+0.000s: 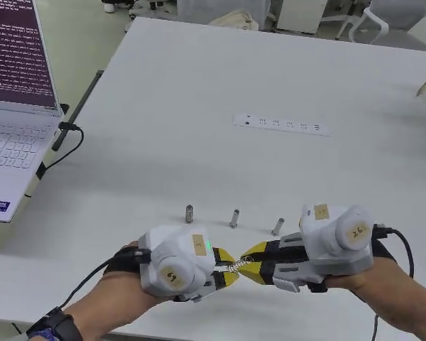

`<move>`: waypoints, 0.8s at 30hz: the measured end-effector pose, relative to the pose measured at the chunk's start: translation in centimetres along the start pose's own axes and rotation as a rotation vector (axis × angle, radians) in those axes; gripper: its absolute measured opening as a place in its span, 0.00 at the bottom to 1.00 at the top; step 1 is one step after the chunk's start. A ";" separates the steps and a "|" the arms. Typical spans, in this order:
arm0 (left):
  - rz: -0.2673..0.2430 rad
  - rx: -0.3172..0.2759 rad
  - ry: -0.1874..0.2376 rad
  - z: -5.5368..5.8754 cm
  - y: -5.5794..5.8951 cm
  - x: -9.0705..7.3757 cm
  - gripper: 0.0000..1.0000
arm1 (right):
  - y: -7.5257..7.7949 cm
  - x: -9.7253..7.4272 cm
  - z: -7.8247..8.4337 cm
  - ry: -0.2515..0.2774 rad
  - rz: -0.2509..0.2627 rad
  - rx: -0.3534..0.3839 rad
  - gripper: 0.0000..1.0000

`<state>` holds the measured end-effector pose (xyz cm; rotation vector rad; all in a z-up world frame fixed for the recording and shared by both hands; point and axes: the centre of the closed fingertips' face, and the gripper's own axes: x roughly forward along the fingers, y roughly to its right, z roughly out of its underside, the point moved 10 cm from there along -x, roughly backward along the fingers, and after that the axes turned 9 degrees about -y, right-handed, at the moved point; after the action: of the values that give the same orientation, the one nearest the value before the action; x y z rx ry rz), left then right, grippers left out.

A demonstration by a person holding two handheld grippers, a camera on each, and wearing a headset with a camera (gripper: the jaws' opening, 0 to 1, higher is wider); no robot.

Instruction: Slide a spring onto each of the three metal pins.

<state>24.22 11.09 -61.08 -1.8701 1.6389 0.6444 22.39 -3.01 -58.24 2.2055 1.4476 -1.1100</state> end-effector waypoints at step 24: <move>0.019 -0.015 0.056 -1.5 0.2 -0.5 0.02 | 0.1 -1.4 -1.8 -0.134 -0.009 -0.217 0.11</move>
<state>23.96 10.42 -59.64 -1.9007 1.6939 0.6189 23.03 -2.91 -56.07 1.9412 1.4478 -1.0280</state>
